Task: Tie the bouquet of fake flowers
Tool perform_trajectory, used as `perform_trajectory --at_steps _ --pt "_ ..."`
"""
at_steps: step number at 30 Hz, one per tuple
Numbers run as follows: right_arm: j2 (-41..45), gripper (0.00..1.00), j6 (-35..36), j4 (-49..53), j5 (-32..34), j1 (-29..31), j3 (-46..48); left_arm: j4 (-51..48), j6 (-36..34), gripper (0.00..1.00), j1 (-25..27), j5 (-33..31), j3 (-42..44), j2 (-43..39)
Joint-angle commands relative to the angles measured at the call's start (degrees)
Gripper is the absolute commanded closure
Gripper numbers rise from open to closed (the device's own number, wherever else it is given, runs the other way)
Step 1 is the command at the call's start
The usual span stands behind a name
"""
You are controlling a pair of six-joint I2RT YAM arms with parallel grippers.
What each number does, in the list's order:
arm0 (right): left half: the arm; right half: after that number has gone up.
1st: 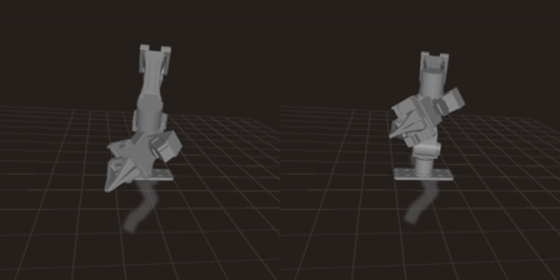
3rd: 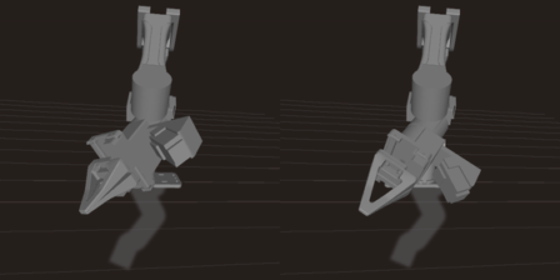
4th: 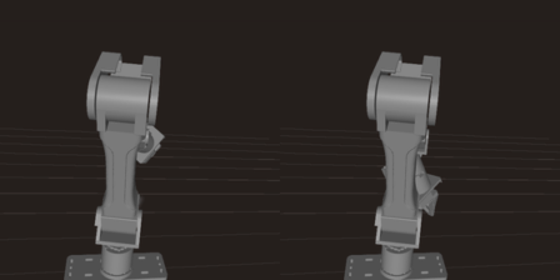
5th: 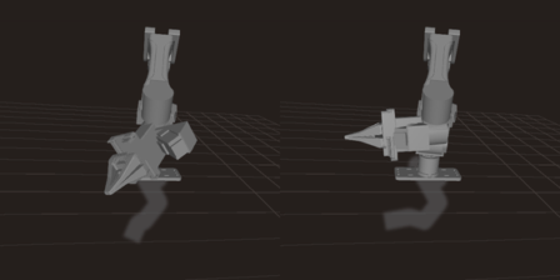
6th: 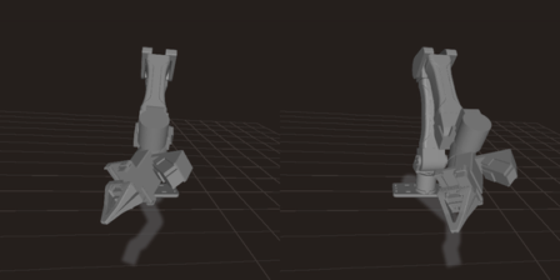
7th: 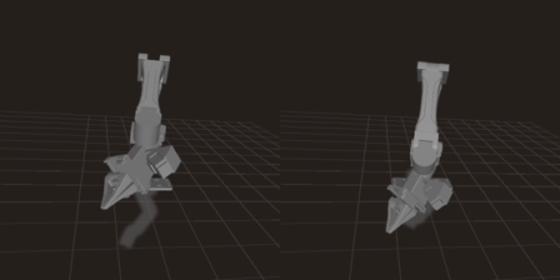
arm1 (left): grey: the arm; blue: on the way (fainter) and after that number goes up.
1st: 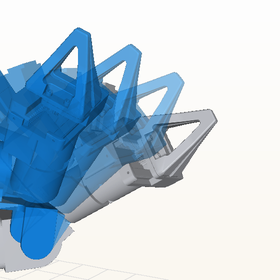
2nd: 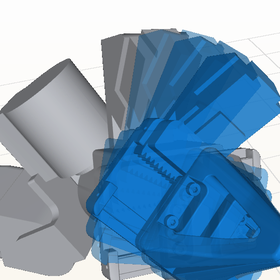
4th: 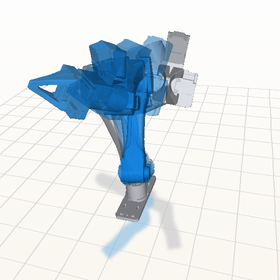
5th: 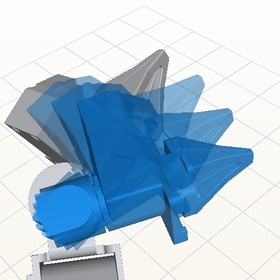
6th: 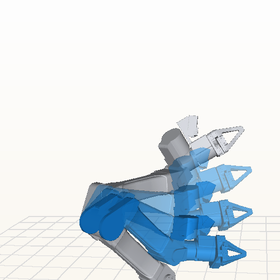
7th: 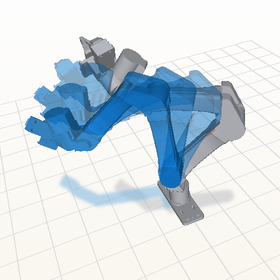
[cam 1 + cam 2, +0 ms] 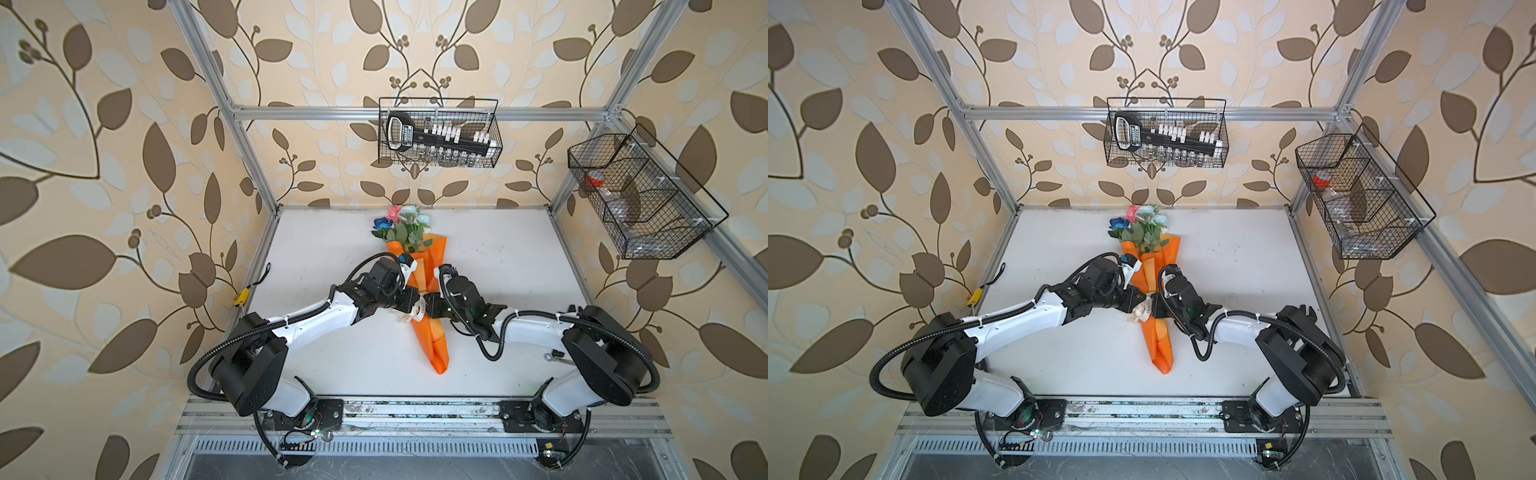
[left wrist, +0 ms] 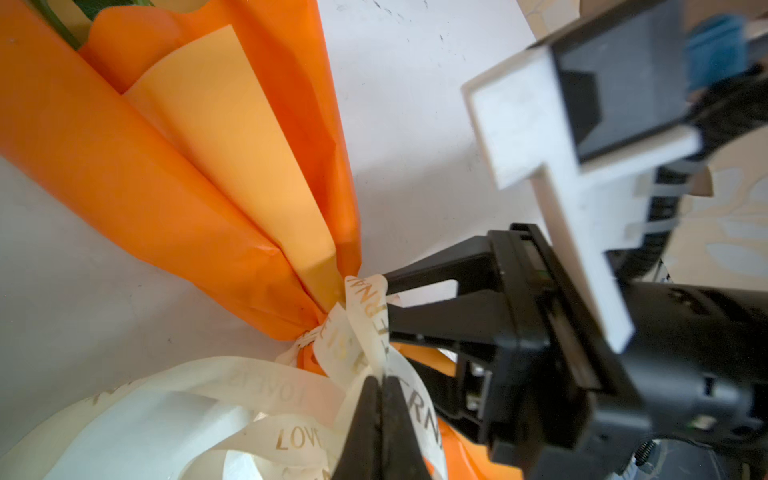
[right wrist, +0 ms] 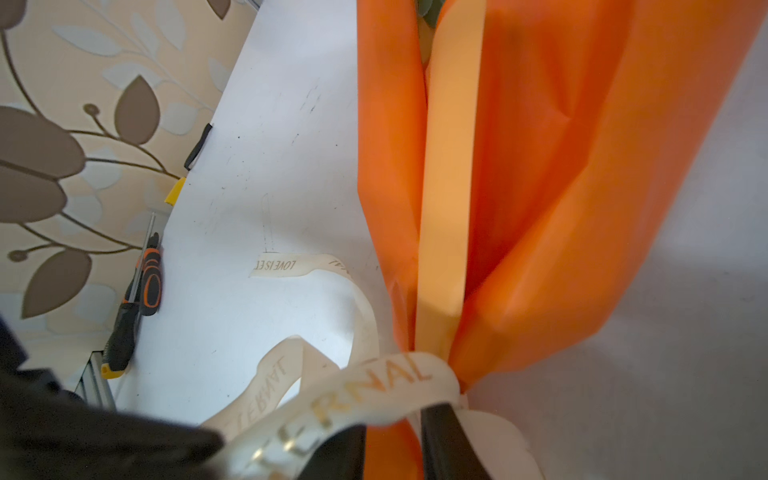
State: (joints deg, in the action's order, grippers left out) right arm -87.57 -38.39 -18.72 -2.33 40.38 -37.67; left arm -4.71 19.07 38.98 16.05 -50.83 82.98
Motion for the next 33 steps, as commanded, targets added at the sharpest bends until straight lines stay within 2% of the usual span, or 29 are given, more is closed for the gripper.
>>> perform_trajectory --at_steps 1,8,13,17,23,28,33 --pt "2.8 0.7 0.6 5.2 0.2 -0.1 0.7 0.0 -1.4 1.0 0.0 -1.8 -1.6 -0.8" --pt "4.3 0.67 0.9 11.8 1.9 0.0 0.0 0.3 -0.4 1.0 0.0 -3.6 -0.9 -0.8" --pt "6.7 0.75 0.0 15.3 1.8 0.0 0.3 0.8 0.1 1.0 0.0 -3.8 -0.8 -0.8" --pt "10.5 0.76 -1.7 18.7 1.5 0.0 -0.4 1.7 0.7 1.0 0.0 -3.3 -0.3 1.1" --pt "13.1 0.69 -5.3 20.3 -3.8 0.0 -0.8 2.1 1.4 1.0 0.0 -3.1 0.2 1.2" --pt "10.4 0.66 -6.6 19.8 -7.5 0.0 -1.2 2.3 1.4 1.0 0.0 -3.1 0.5 0.9" --pt "7.8 0.56 -6.6 15.5 -10.6 0.0 -1.2 2.6 1.4 1.0 0.0 -2.5 0.4 1.4"
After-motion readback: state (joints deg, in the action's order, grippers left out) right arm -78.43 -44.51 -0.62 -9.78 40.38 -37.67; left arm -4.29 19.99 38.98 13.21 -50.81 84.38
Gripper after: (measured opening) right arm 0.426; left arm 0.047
